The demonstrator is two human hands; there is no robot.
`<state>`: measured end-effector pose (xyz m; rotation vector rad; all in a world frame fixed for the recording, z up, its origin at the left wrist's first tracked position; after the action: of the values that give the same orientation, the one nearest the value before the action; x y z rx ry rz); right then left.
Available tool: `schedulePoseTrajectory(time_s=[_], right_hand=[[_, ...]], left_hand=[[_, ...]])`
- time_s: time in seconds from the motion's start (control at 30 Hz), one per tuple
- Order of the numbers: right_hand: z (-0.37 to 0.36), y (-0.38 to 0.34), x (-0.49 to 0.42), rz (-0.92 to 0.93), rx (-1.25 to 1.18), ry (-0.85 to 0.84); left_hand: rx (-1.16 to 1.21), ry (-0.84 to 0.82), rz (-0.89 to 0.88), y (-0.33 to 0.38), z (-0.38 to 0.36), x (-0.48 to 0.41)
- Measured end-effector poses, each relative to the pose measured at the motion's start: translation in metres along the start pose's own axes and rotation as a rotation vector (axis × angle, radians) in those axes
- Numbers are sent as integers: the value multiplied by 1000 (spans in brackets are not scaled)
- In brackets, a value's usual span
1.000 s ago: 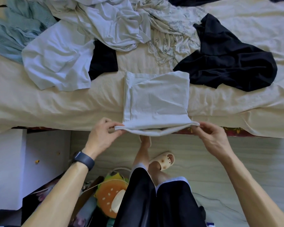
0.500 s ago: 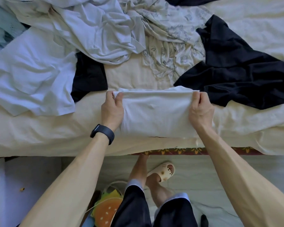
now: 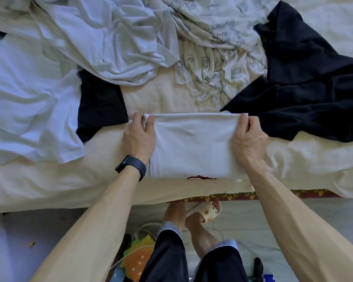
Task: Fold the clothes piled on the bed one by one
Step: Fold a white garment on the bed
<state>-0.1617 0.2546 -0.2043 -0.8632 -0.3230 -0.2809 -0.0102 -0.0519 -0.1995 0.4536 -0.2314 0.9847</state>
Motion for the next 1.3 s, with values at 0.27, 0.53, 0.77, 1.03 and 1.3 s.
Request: schedulePoseTrajectory(time_s=[0.27,0.53,0.77,1.03,1.3], right_hand=[[32,-28,41,215,74,189],[-66,-17,62,511,583,-366],[-69,9,47,499,595,-280],[-51,18,42,380,564,-159],[-51,32,30,356,533,-203]], left_hand=[[-453,239,-392,63,18,67],[-717,-75,-777,90,-78,75],[-678,50,-606,53,-72,60],[-623,54,-513,22,-53,47],[-645,16,-518,18,-64,45]])
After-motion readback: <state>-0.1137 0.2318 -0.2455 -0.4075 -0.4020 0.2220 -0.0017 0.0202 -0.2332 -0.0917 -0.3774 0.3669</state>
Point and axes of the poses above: each hand's wrist, its own x-axis away from the middle knuckle, its own z-axis out of the back of the hand, y = z × x, the point moved 8 cm from there along -x, towards the middle knuckle, and after that the axes turned 15 degrees about -x, right-handed, at the moved point
